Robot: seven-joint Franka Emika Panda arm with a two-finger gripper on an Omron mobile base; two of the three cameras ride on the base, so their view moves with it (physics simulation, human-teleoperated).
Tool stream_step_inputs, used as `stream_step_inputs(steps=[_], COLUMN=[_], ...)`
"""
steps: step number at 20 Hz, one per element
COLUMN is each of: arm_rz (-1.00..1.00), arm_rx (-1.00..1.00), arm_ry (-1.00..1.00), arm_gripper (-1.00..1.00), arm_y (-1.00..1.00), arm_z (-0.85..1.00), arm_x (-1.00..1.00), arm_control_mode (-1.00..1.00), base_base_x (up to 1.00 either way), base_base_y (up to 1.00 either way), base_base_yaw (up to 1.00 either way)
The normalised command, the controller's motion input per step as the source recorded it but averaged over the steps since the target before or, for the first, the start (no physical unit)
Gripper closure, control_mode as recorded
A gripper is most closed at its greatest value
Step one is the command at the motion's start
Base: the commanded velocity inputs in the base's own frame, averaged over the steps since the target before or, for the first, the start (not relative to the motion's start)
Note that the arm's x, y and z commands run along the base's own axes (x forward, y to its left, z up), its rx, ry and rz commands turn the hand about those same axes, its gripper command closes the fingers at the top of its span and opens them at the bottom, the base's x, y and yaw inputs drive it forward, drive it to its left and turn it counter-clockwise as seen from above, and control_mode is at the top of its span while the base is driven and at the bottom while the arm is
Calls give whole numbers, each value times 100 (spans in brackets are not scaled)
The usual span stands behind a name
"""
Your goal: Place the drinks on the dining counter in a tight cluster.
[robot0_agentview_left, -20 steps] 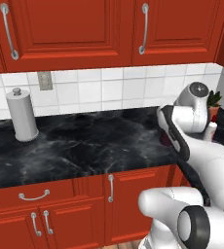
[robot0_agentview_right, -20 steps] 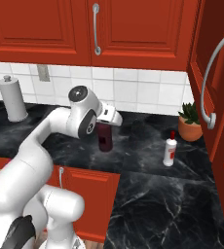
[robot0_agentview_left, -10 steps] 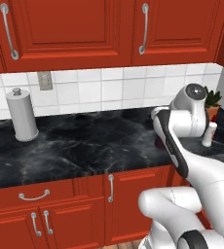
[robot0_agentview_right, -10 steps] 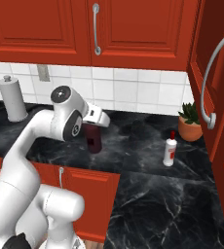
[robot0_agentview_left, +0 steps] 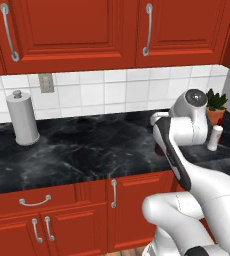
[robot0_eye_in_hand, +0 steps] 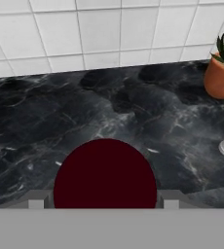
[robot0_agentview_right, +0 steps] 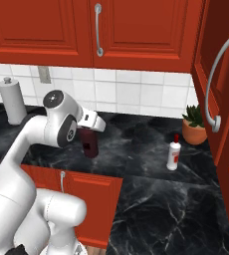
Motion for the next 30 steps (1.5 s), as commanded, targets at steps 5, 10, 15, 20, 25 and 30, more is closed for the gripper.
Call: stream_step_inputs(steps=[5,10,15,20,25,30], arm_rz=[0,0,0,0,0,0], arm_rx=[0,0,0,0,0,0], arm_ry=[0,0,-1,0,0,0], arm_gripper=[100,100,100,100,100,100], arm_y=[0,0,0,0,0,0], arm_z=[0,0,0,0,0,0], arm_x=[0,-1,-5,0,0,0], arm_control_mode=[-100,-100,100,100,100,100], base_base_x=[0,0,-35,-17,-3,-18], base_base_y=[0,0,6,32,80,47], base_base_yaw=[0,0,0,0,12,72])
